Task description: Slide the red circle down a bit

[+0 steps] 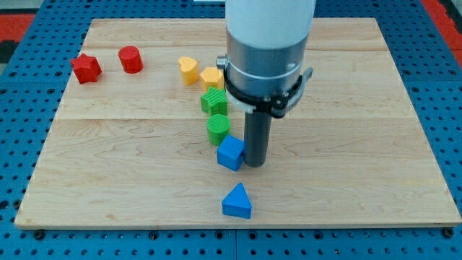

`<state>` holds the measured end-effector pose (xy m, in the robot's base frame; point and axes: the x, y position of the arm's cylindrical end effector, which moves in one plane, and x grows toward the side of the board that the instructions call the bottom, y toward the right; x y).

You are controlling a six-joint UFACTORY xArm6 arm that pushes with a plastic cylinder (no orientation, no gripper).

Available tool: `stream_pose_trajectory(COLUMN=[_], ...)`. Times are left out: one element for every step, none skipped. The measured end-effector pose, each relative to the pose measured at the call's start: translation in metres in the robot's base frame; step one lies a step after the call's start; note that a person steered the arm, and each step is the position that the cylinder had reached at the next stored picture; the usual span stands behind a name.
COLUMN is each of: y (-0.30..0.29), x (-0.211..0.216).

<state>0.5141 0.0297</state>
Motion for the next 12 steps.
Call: stream_pose_trajectory(y=[0.000, -0.019, -0.021, -0.012, 0.040, 0.059, 0.042, -0.029, -0.110, -0.193, -0.246, -0.253], x=[-0.014, -0.006, 0.011, 0.023, -0.001, -0.061, -0.127, -0.180, -0.220, -0.260, -0.264, -0.240])
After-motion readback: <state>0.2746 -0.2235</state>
